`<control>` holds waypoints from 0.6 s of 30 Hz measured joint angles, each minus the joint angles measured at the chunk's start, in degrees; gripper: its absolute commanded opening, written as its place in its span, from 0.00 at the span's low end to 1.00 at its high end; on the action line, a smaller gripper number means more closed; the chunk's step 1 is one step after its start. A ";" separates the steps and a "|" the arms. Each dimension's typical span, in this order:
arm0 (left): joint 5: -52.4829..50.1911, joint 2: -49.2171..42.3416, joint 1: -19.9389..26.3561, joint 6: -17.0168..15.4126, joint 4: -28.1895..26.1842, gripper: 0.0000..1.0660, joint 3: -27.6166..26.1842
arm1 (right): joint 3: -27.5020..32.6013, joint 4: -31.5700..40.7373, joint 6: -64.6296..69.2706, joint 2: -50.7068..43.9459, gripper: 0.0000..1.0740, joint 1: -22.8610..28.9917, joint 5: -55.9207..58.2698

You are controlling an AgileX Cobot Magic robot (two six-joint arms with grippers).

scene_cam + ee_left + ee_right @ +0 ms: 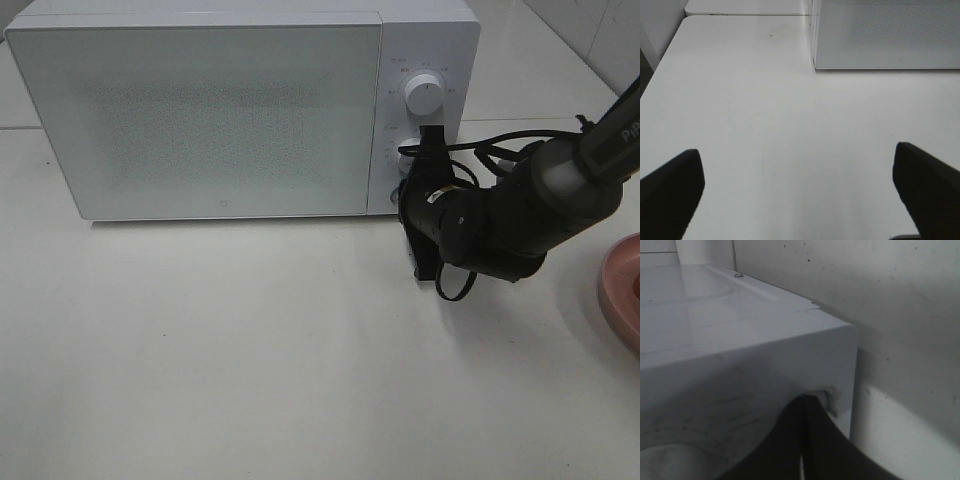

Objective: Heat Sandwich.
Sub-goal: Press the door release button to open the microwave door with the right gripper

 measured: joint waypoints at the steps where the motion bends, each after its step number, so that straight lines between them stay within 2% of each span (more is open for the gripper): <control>1: 0.00 0.00 0.00 0.00 0.00 0.91 0.00 | -0.97 1.09 -0.86 0.57 0.00 0.23 0.46; 7: 0.00 0.00 0.00 0.00 0.00 0.91 0.00 | -3.21 2.92 -1.26 2.35 0.00 0.52 1.66; 18: 0.00 0.00 0.00 0.00 0.00 0.91 0.00 | -3.38 3.09 -2.46 2.41 0.00 0.57 1.83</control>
